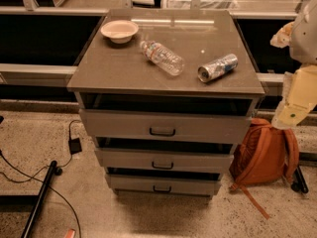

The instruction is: Open middle drawer

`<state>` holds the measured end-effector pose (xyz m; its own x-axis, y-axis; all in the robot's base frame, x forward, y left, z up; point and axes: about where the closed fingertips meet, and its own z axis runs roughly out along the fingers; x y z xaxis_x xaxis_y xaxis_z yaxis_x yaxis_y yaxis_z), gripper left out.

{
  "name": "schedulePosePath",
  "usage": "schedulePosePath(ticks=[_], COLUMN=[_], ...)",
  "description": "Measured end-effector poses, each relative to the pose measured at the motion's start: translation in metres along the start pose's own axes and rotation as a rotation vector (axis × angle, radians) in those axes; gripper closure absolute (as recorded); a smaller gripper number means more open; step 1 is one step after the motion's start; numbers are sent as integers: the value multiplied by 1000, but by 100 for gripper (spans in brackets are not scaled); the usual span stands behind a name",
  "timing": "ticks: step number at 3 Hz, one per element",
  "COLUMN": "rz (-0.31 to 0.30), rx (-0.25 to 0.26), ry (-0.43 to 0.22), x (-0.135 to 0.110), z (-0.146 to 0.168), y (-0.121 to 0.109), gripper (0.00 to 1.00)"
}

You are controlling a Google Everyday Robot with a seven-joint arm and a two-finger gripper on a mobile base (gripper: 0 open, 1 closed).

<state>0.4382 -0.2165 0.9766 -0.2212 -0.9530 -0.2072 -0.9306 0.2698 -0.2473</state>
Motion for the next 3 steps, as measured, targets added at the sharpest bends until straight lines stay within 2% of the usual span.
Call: schedulePosePath(ticks=[1,2,3], rz=[0,15,7], rx=[0,-32,-101], ry=[0,-21,-121], x=[0,8,24], z=[0,17,71], y=[0,-6,2], gripper=[0,0,0])
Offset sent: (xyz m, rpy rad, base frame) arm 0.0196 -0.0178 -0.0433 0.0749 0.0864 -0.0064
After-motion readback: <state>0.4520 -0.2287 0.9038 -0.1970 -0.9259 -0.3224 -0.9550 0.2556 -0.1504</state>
